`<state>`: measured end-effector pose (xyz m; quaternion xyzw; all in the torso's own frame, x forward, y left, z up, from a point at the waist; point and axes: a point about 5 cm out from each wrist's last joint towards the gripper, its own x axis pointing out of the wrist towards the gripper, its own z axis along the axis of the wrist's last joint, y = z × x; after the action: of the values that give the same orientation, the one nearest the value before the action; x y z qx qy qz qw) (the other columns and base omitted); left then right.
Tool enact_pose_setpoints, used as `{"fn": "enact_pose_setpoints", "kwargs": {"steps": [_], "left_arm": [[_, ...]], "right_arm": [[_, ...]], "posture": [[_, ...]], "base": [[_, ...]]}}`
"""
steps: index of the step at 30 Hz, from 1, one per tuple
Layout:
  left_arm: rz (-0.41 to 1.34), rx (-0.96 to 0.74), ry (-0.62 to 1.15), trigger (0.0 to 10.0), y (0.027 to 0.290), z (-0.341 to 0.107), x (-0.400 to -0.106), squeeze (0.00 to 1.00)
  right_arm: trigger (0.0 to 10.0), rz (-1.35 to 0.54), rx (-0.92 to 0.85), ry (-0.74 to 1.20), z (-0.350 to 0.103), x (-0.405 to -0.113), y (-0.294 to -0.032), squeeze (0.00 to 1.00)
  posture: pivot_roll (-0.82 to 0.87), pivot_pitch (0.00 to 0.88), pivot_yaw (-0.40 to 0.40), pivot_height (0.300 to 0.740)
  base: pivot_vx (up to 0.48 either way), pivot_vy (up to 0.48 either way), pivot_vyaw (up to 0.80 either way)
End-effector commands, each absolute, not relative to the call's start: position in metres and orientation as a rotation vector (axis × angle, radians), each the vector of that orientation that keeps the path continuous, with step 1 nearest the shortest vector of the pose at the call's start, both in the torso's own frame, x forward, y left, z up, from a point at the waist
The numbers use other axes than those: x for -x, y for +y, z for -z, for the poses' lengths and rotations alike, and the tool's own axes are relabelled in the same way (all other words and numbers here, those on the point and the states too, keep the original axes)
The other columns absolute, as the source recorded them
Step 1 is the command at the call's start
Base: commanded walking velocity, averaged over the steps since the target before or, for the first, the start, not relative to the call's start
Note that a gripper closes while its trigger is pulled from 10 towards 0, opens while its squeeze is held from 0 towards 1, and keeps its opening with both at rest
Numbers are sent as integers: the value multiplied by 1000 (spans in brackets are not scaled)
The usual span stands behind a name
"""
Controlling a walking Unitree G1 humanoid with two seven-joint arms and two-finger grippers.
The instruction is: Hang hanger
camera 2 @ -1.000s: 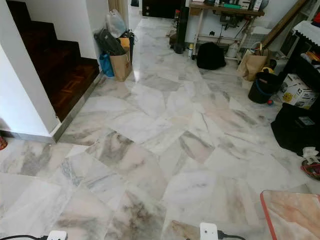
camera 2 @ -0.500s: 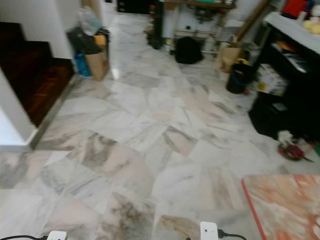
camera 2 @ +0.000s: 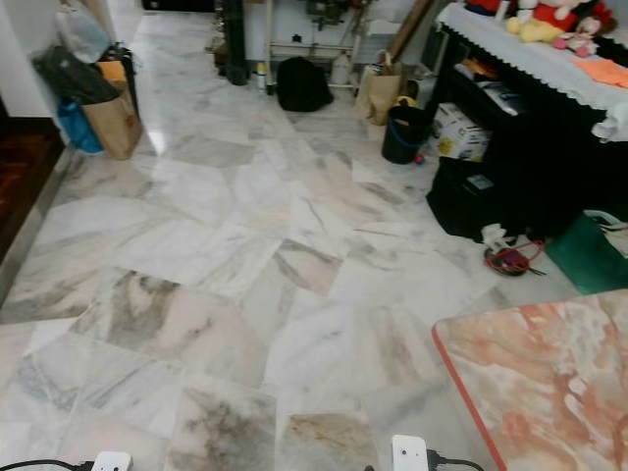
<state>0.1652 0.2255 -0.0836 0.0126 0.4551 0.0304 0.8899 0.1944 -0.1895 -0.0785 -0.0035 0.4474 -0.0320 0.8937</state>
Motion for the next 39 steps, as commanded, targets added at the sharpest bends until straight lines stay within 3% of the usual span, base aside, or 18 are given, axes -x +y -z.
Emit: {"fn": "enact_pose_setpoints", "kwargs": {"steps": [1,15,27,39], "left_arm": [[-259,62,872,10000,227,74,-188,0],[-261,55,846,10000,236,68,-194,0],[-209,-20,851,10000,234,68,-196,0],[-205,12,846,10000,231,69,-193,0]], "right_arm": [[10000,137,-253,898,71,-210,-191,0],[10000,143,-272,899,71,-210,-186,0],[10000,26,-150,904,67,-218,-183,0],[10000,128,-246,920,73,-207,-186,0]], "posture": [[145,40,-105,740],[136,42,-90,740],[122,43,-91,740],[133,58,-89,740]], "base": [[0,0,-756],[0,0,-755],[0,-66,-755],[0,-40,-756]]}}
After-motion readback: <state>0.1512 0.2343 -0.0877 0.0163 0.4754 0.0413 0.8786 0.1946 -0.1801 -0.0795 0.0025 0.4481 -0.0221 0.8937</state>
